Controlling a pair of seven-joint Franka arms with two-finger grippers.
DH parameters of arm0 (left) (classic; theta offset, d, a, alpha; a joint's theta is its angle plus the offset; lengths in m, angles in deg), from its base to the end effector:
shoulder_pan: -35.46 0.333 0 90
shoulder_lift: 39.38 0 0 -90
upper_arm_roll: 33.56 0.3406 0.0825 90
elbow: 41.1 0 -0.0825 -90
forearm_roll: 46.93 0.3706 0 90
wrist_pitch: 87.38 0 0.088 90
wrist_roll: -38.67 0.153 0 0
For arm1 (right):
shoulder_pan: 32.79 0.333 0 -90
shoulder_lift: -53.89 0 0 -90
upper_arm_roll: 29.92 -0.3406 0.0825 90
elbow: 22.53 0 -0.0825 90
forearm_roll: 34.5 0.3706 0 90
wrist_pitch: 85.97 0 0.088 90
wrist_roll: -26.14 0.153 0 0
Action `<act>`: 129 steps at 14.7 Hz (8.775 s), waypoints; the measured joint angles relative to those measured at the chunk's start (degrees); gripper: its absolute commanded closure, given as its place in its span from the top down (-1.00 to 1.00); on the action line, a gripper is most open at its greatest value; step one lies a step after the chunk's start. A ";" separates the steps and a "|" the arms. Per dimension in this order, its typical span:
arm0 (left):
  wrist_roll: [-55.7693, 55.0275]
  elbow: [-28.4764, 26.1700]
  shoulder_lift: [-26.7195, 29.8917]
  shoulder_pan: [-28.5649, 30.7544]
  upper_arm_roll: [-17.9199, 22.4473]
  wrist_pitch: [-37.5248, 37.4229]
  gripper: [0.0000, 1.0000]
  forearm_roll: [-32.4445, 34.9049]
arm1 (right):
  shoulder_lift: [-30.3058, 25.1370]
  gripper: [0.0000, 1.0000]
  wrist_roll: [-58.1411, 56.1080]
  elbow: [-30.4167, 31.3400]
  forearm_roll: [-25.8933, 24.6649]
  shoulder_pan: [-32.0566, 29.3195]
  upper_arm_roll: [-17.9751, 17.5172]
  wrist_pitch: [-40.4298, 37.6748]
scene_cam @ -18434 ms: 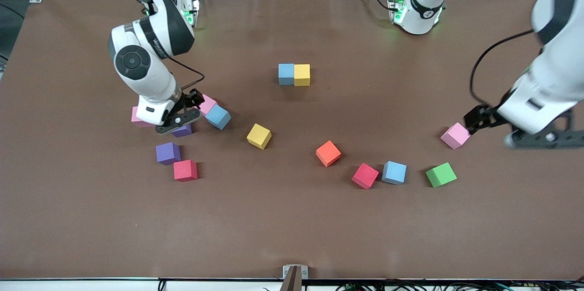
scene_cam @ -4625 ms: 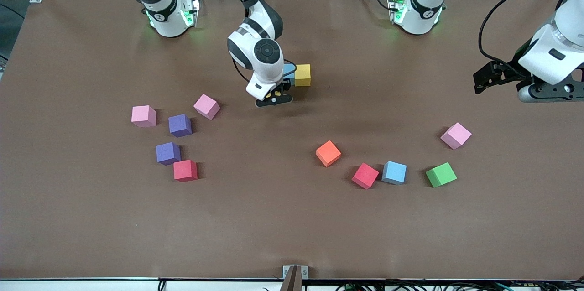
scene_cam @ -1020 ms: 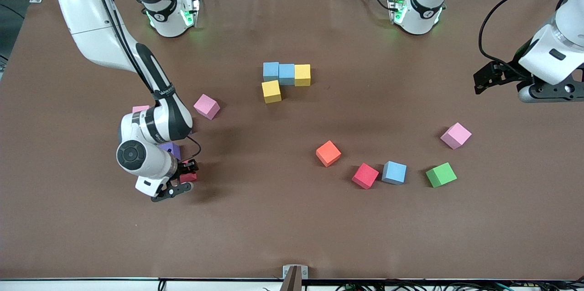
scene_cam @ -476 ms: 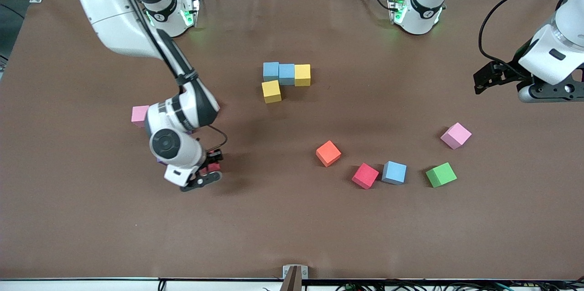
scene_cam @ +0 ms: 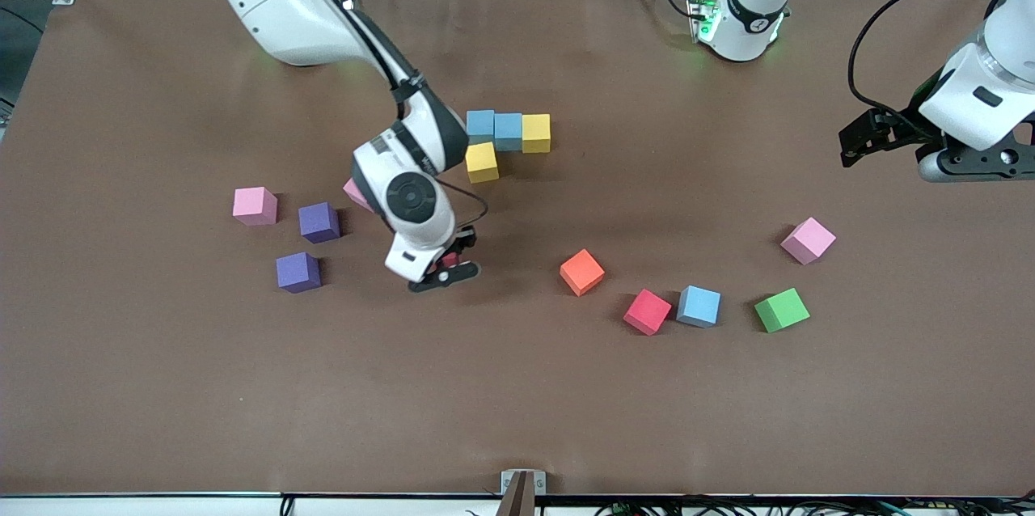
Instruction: Arrange 11 blocks into digit 3
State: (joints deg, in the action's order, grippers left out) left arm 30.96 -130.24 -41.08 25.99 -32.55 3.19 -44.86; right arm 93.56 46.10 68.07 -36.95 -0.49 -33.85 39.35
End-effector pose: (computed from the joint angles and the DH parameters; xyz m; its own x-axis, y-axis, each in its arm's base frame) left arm 0.5464 -0.0759 0.5948 0.9999 -0.0135 0.0002 -0.0135 -0.9992 -0.0369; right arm 0.5630 0.4019 0.2067 0.9533 0.2902 -0.0831 0.2926 -0.9560 0.0184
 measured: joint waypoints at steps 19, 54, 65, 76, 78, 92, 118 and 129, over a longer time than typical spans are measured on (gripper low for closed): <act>0.00 0.00 0.00 0.23 0.04 0.42 1.00 0.00 | -3.77 -0.21 6.06 11.33 0.12 7.35 -1.72 6.79; 0.00 0.00 -0.21 0.25 0.00 0.54 1.00 0.00 | -12.28 1.00 7.34 5.42 6.84 1.03 -1.22 -7.77; 0.00 0.00 -0.31 0.31 0.02 0.76 1.00 0.00 | -11.97 1.00 -21.31 0.04 0.61 -25.06 -0.70 -14.73; 0.00 0.23 -1.14 0.43 0.01 2.71 1.00 -0.19 | -7.10 1.00 -30.97 11.37 0.31 -28.61 -1.05 3.34; 0.00 1.15 -2.11 0.51 0.06 3.27 1.00 -0.74 | -7.10 1.00 -31.86 11.40 0.27 -29.01 -0.96 3.33; 0.00 2.45 -3.95 0.71 0.19 4.47 1.00 -1.03 | -7.03 -0.27 -33.02 17.78 0.22 -30.61 -1.10 9.57; -0.04 2.72 -14.25 0.69 0.82 23.77 1.00 -1.03 | 1.26 -0.31 12.14 -3.24 0.22 3.06 -2.78 -2.33; -0.07 4.46 -20.93 0.45 0.57 36.09 1.00 -1.03 | 1.19 -0.29 12.16 2.87 0.21 3.51 -2.57 4.92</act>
State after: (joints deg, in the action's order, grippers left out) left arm 30.88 -125.77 -62.00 26.45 -31.98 39.28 -45.89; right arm 94.75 58.26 70.94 -36.74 3.02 -36.42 44.27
